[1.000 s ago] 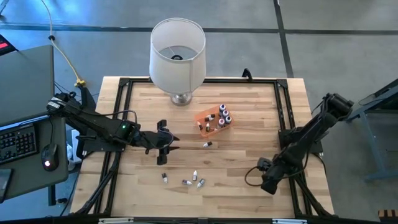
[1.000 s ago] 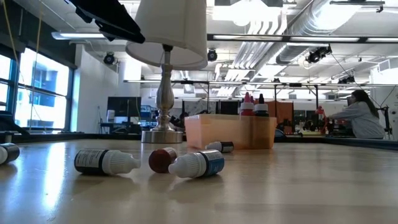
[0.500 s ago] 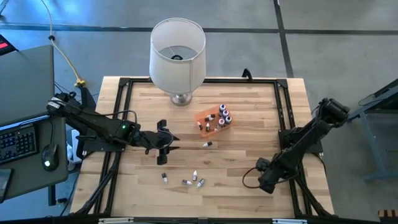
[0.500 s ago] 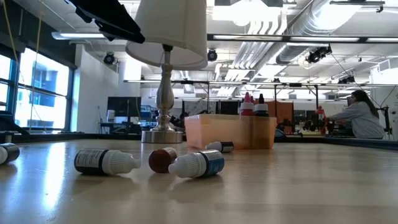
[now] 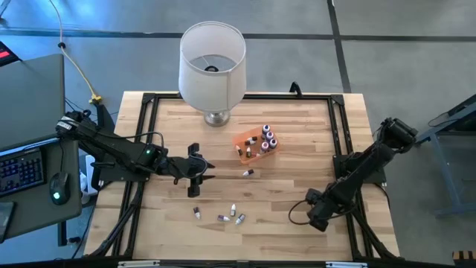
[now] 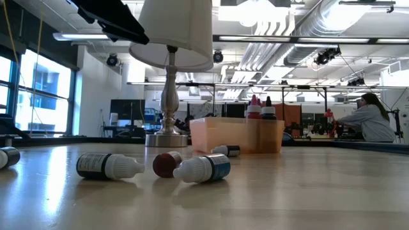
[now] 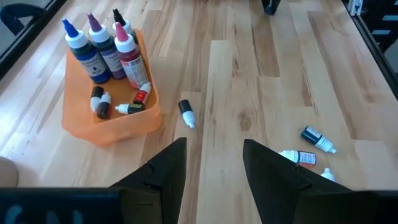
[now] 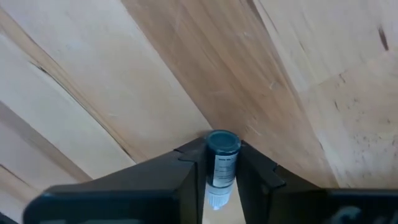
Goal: Pick & Place food coloring
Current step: Put the small dark green food coloring bottle into the orange bin, then put the left small purple food coloring bottle into the orange bin, then put the small black food coloring bottle into the orange bin
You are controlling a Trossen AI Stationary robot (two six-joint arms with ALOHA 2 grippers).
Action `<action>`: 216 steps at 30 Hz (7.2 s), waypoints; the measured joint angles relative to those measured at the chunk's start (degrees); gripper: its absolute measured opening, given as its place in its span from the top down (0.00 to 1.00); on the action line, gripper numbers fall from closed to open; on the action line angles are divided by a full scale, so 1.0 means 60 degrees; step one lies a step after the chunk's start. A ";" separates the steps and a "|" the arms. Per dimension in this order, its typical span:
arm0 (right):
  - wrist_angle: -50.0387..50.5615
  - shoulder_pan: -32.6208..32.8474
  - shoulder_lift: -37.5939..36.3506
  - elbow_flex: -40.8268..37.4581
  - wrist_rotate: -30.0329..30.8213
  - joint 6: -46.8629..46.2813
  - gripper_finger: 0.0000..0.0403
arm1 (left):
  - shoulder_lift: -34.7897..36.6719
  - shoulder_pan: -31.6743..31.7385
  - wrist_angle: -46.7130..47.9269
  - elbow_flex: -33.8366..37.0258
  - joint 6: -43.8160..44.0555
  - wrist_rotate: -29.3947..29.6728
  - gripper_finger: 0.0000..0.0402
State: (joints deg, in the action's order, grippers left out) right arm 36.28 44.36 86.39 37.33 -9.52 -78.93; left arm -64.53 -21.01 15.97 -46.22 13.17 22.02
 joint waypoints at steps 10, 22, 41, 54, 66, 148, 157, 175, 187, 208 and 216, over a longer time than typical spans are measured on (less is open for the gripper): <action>-0.1628 -0.2167 0.0066 0.1462 0.4164 0.4442 0.83 | 0.0000 0.0003 -0.0297 -0.0004 -0.0800 0.0231 0.61; -0.7805 -0.6328 0.0066 0.2203 0.6403 1.3123 0.83 | -0.0012 0.0003 -0.0863 -0.0004 -0.1402 0.0194 0.61; -0.8256 -0.7832 0.2147 0.2196 0.4893 1.3581 0.73 | -0.0237 0.0003 -0.0816 -0.0007 -0.1355 -0.0639 0.61; -0.7742 -0.6915 0.1306 0.3027 0.5099 1.4235 0.68 | -0.1135 0.0003 -0.0412 -0.0011 -0.1125 -0.2234 0.61; -0.6769 -0.5951 0.0510 0.3019 0.5097 1.3737 0.68 | -0.2550 -0.0351 0.1669 0.0000 -0.2055 -0.6067 0.61; -0.1302 -0.4510 -0.2878 0.3015 0.7293 1.0402 0.68 | -0.5496 0.4704 -0.2962 -0.2669 -0.1889 -0.2659 0.77; -0.1313 -0.4510 -0.2874 0.3015 0.7293 1.0381 0.68 | -0.6168 0.4688 -0.3027 -0.2618 -0.1905 -0.2088 0.60; -0.1301 -0.4517 -0.1600 0.3015 0.6566 1.0124 0.68 | -0.2670 0.4619 -0.0643 -0.2637 -0.0362 -0.4385 0.59; -0.4875 -0.5497 0.1125 0.3019 0.3633 1.4206 0.68 | -0.0081 0.3689 0.2737 -0.2619 -0.0104 -0.2501 0.59; -0.5324 -0.6776 0.2936 0.3030 0.2277 1.4195 0.68 | -0.0040 0.2874 0.3372 -0.2619 -0.0106 -0.0747 0.59; -0.5271 -0.6772 0.3006 0.3026 0.2274 1.4184 0.68 | -0.0040 0.2874 0.3365 -0.2619 -0.0025 -0.0740 0.59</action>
State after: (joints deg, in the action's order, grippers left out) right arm 4.66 3.73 104.43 55.48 4.12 6.17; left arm -64.77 -3.77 36.16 -61.93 13.02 17.58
